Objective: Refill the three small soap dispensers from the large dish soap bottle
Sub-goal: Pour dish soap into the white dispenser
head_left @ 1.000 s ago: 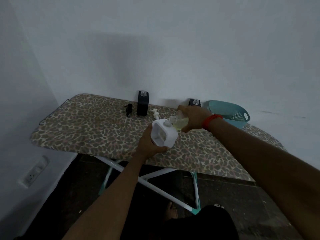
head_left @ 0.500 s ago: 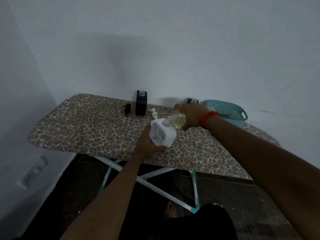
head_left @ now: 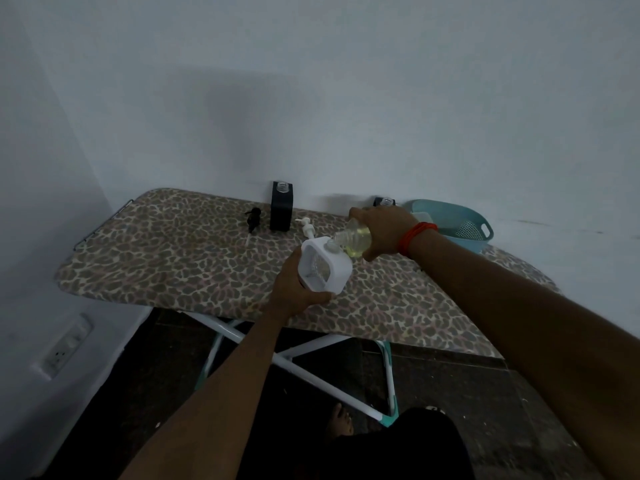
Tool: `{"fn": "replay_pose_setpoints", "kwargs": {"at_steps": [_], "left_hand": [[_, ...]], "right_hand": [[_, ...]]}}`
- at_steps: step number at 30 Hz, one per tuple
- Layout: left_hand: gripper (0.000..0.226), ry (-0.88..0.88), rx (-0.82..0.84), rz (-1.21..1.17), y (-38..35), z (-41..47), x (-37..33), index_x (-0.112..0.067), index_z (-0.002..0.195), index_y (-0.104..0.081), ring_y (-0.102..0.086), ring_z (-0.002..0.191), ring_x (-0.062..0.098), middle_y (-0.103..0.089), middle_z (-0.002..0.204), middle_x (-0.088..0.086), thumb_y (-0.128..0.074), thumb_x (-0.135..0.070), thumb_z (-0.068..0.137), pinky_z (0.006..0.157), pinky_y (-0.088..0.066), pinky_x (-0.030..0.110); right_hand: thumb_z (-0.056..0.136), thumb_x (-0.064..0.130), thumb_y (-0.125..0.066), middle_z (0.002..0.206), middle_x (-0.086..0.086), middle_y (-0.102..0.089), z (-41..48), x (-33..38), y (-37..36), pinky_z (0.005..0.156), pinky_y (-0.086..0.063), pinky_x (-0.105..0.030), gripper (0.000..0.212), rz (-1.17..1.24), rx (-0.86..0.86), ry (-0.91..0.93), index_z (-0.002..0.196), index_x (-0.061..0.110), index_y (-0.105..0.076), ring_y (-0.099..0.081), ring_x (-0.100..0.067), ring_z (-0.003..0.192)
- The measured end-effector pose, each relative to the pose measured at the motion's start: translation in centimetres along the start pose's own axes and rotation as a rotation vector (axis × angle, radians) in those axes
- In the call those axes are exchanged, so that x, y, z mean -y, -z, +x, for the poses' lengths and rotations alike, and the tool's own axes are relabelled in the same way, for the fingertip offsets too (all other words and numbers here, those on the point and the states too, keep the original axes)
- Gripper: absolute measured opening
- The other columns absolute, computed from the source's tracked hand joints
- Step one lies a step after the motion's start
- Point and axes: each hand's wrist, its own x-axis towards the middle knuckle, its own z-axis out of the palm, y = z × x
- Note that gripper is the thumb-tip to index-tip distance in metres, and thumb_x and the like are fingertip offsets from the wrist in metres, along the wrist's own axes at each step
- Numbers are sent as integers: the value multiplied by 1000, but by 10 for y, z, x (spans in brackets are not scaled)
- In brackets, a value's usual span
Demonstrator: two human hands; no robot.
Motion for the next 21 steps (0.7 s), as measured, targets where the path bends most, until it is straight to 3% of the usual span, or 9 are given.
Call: {"fn": "replay_pose_setpoints", "kwargs": {"at_steps": [3,7,11,14,18,19,21], "left_hand": [[114,5,6,4,0,0,0,-19,152,-34,-46,140,18,-47,150,2,-86,-48,54,114,-43,48],[106,-10,13,9,1,0,-2,-34,145,-34,-47,136,9,-48,146,-10,-86,-49,55,113,-44,46],[121,12,2,8,1,-1,0,-17,155,-33,-45,143,21,-45,155,5,-87,-51,52,114,-43,47],[122,14,8,9,1,-2,2,-21,155,-32,-45,141,14,-45,154,-1,-88,-52,52,112,-43,36],[108,17,18,30,2,-2,-1,-43,144,-32,-44,126,-20,-45,142,-23,-88,-52,52,99,-40,6],[107,22,22,37,3,-3,-2,-46,142,-32,-44,124,-22,-45,140,-26,-88,-52,52,97,-40,4],[109,30,15,36,3,-3,-3,-43,144,-32,-47,128,-12,-47,142,-21,-88,-53,51,99,-41,9]], "right_hand": [[61,49,-86,120,-3,-64,1,0,1,81,-50,-38,91,-22,-12,5,136,26,-40,-64,-26,102],[61,50,-86,117,-2,-65,1,0,1,78,-47,-35,91,-45,-24,13,136,27,-39,-64,-24,99],[61,51,-85,117,-2,-65,1,1,1,82,-51,-39,90,-64,-22,11,135,27,-40,-64,-25,99],[62,52,-85,120,-3,-65,0,1,1,86,-51,-41,91,-60,-19,5,137,27,-39,-63,-25,102],[62,52,-85,121,-3,-64,0,1,1,86,-49,-40,93,-59,-17,0,138,26,-39,-63,-26,103],[62,52,-86,121,-3,-64,0,1,2,85,-49,-40,93,-62,-19,0,138,26,-39,-63,-26,102],[62,52,-86,120,-3,-64,-1,2,2,85,-48,-40,93,-68,-24,0,138,26,-39,-63,-26,102]]}}
